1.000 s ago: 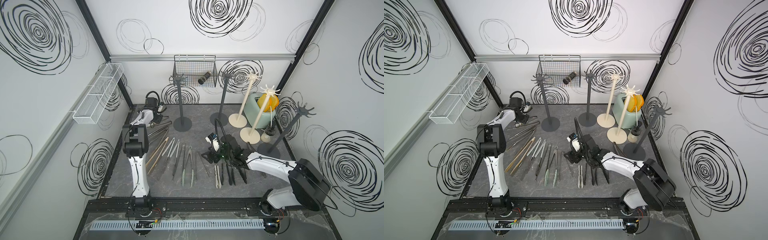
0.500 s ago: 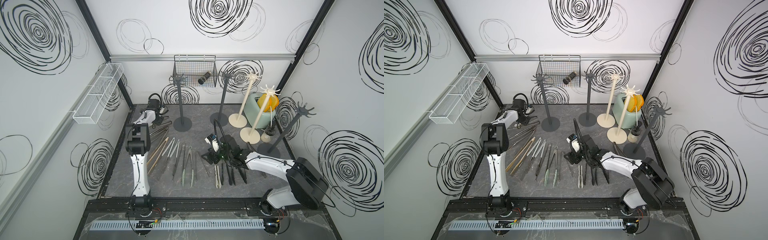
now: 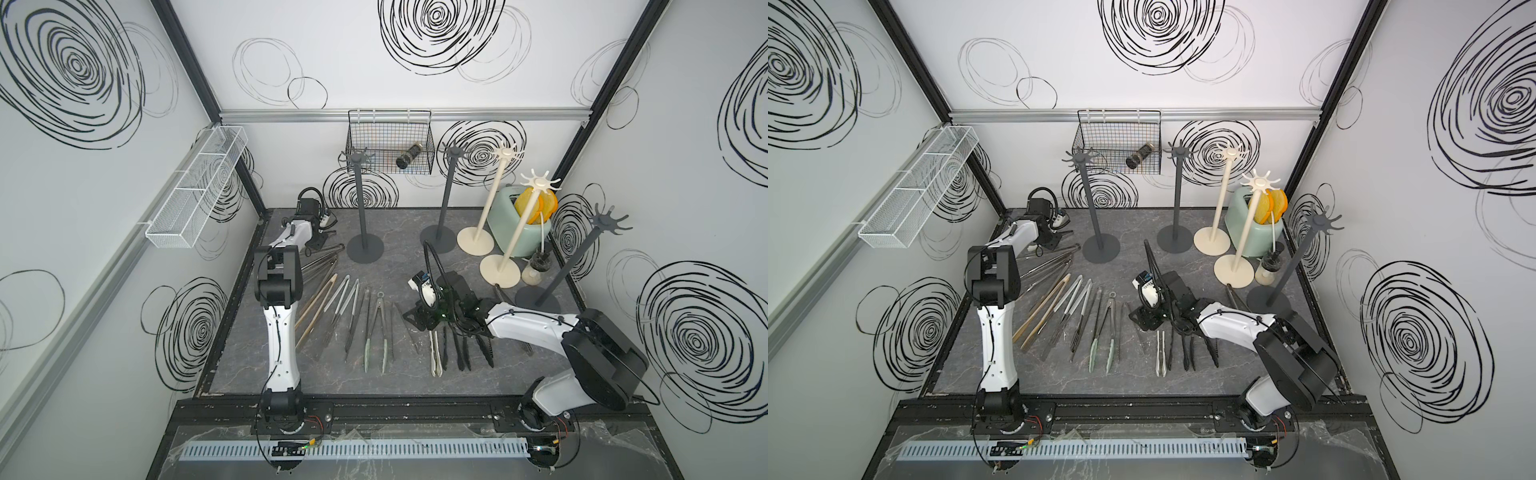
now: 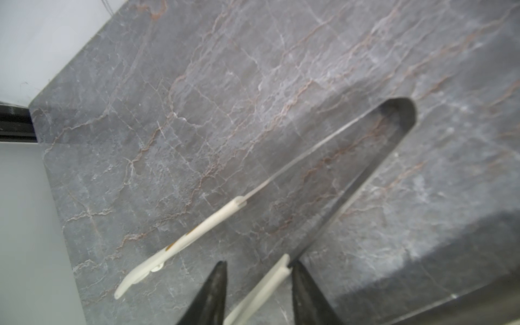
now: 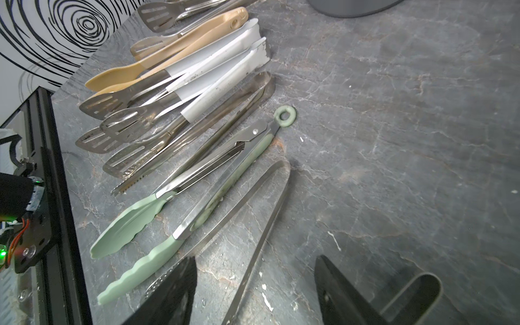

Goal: Hang food tongs on kitchen utensil racks
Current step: Pick up the food tongs from the center of the board.

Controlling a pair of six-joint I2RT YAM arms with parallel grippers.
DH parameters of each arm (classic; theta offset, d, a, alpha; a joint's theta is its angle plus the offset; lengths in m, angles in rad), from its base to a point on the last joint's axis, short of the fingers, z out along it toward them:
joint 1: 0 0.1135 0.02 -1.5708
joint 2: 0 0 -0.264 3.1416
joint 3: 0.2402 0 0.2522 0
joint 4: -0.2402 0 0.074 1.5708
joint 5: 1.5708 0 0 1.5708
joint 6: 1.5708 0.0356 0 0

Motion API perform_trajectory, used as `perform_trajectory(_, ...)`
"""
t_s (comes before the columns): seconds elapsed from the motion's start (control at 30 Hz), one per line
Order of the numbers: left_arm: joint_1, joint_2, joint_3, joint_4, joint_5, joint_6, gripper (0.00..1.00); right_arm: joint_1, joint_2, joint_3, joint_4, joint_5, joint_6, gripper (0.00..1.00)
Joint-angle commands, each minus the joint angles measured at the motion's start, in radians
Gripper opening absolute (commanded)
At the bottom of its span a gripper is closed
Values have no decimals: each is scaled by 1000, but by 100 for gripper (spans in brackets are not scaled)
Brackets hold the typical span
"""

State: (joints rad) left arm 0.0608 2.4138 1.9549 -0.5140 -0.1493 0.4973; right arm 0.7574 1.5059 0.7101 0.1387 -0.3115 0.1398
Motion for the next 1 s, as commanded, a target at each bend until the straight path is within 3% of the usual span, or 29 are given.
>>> perform_trajectory(0.0, 18, 42, 10, -32, 24, 24, 31, -3, 12, 34, -22, -17, -16, 68)
perform_trajectory(0.13, 20, 43, -19, -27, 27, 28, 20, -7, 16, 37, -23, -18, -16, 67)
perform_trajectory(0.37, 25, 48, -21, -15, 8, 33, 10, -7, 22, 33, -24, -18, -16, 67)
perform_trajectory(0.47, 26, 47, -6, 10, -40, 34, 0, -9, 30, 35, -23, -18, -15, 67)
perform_trajectory(0.73, 15, -27, 47, 115, -182, 26, 0, -17, 56, 59, -45, -32, -14, 63)
perform_trajectory(0.97, 0, -184, 44, 181, -204, -16, 0, -20, 0, 33, -30, -27, 4, 62)
